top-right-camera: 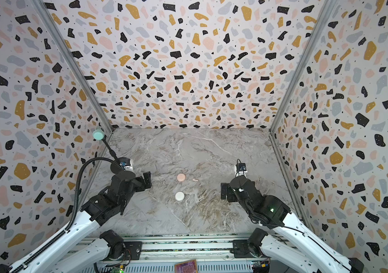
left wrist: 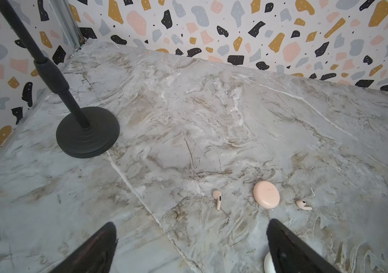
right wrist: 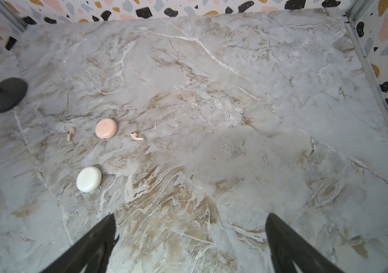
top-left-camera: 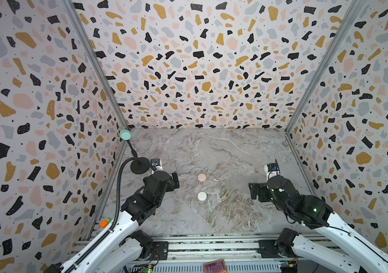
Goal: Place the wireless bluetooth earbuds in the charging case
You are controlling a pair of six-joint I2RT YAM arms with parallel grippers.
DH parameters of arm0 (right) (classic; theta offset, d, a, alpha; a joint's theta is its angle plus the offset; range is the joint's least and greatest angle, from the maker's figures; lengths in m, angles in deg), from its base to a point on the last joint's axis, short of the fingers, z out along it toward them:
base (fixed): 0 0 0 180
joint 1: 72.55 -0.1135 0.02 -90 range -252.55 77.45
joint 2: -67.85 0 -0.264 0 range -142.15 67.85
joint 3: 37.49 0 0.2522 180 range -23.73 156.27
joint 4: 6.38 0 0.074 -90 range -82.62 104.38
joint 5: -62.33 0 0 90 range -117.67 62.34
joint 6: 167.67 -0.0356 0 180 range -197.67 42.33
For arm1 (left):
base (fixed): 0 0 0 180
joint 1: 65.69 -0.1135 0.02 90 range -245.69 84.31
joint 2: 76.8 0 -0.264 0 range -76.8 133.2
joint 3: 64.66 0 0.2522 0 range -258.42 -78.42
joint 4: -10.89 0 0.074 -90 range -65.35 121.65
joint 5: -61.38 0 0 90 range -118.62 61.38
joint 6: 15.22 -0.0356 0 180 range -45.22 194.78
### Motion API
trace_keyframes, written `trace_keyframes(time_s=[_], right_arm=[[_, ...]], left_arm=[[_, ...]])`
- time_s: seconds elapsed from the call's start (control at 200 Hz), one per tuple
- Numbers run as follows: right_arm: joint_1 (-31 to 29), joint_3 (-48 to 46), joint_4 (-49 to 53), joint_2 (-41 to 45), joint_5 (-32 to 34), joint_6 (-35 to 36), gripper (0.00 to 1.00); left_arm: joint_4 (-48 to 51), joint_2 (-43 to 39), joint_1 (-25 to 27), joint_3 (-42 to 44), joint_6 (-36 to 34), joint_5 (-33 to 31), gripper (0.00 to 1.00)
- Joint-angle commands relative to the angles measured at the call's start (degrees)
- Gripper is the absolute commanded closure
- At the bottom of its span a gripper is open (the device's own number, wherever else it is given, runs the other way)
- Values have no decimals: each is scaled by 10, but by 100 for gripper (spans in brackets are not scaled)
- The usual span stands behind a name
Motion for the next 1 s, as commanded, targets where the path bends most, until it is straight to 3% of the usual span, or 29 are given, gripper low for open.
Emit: trace_keyframes(time_s=[0.0, 0.556, 0.796, 0.996], right_arm=[[3, 17, 21, -22, 23, -18, 1], [6, 94, -46, -142, -35, 63, 1], [7, 46, -75, -114, -55, 35, 1], [9, 56, -27, -121, 0, 33, 1]], left_arm=[[-9, 21, -1, -13, -9, 6, 0], [-23, 71, -2, -9, -9, -6, 0], [-16, 159, 0, -61, 52, 69, 0], [15, 263, 7, -125, 99, 114, 0]])
